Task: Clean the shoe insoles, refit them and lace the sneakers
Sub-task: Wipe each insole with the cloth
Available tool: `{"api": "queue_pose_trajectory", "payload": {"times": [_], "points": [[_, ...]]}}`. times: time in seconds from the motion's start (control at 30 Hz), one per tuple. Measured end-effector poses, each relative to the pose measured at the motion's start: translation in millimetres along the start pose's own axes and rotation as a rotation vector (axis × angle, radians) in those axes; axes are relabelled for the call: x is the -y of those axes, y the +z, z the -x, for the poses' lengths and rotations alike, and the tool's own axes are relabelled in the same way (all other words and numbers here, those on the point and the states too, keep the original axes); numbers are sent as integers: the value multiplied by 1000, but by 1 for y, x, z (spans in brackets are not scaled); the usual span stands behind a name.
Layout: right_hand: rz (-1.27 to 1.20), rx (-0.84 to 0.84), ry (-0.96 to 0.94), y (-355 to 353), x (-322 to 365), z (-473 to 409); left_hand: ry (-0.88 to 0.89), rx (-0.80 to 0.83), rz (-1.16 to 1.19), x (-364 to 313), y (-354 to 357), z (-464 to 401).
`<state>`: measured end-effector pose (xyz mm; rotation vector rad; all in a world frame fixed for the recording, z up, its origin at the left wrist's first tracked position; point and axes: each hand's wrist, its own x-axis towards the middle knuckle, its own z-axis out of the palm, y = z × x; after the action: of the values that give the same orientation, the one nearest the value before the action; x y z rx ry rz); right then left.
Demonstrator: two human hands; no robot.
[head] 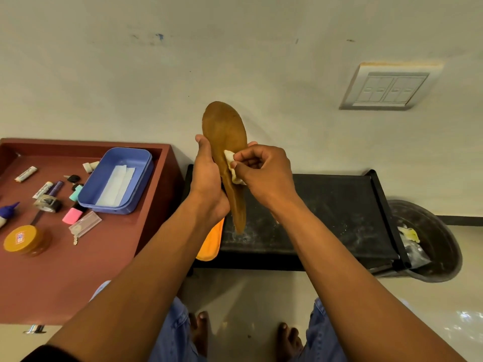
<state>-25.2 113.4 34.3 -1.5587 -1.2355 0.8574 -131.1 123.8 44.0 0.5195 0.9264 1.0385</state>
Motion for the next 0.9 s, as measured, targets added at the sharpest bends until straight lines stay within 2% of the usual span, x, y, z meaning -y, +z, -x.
{"api": "queue_pose_trajectory", "payload": {"times": [0.2, 0.4, 0.5, 0.57, 0.73, 0.9], "points": [[79, 181, -102, 2, 5, 8, -40, -38, 48, -8, -1, 6], [141, -47, -194, 10, -1, 10, -52, -84, -4, 0, 3, 4], [58, -189, -164, 6, 0, 3, -62, -57, -81, 12, 10, 8], [21, -221, -125, -1, -1, -2, -90, -9, -107, 17, 14, 10], [33, -15, -48, -8, 0, -2, -108, -38, -61, 13, 12, 7], [134, 216, -62, -7, 4, 5, -124, -54, 15, -6, 0, 0]]}}
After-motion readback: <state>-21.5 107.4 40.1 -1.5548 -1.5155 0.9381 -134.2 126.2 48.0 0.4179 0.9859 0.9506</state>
